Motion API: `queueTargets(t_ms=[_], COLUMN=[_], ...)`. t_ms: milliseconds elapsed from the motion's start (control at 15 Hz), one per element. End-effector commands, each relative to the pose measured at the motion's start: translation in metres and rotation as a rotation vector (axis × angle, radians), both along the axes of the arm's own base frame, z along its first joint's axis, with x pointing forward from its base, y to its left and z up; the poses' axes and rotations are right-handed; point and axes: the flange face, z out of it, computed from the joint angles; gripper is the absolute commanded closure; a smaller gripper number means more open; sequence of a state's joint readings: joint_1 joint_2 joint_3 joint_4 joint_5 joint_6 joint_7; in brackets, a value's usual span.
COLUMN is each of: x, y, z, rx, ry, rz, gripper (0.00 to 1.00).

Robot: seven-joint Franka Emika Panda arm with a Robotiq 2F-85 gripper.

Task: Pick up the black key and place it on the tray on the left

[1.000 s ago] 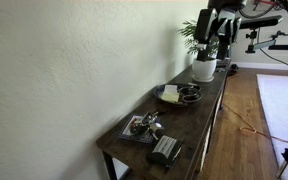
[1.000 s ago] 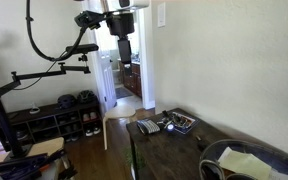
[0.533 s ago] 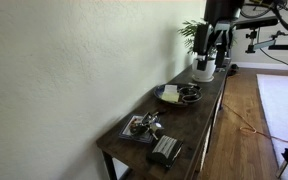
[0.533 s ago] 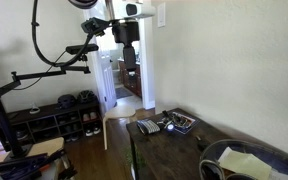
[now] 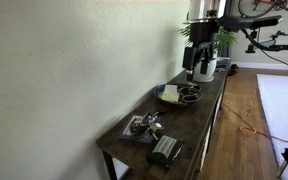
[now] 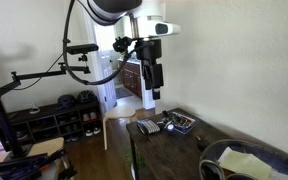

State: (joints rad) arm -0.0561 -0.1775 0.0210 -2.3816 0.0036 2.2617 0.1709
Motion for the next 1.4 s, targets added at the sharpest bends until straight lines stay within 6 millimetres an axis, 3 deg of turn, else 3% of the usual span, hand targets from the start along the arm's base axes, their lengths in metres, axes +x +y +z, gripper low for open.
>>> queueTargets(t_ms=[0, 267, 333, 800, 1333], x=[0.027, 0.046, 0.036, 0.046, 0.064], y=[-0.018, -0.027, -0.022, -0.024, -0.046], z=[-0.016, -0.027, -0.026, -0.029, -0.050], rx=[-0.020, -0.034, -0.016, -0.019, -0.051], ry=[-0.010, -0.002, 0.008, 0.010, 0.026], rz=[0.081, 0.157, 0.119, 0.140, 0.183], gripper=[0.00, 0.00, 0.00, 0.00, 0.00])
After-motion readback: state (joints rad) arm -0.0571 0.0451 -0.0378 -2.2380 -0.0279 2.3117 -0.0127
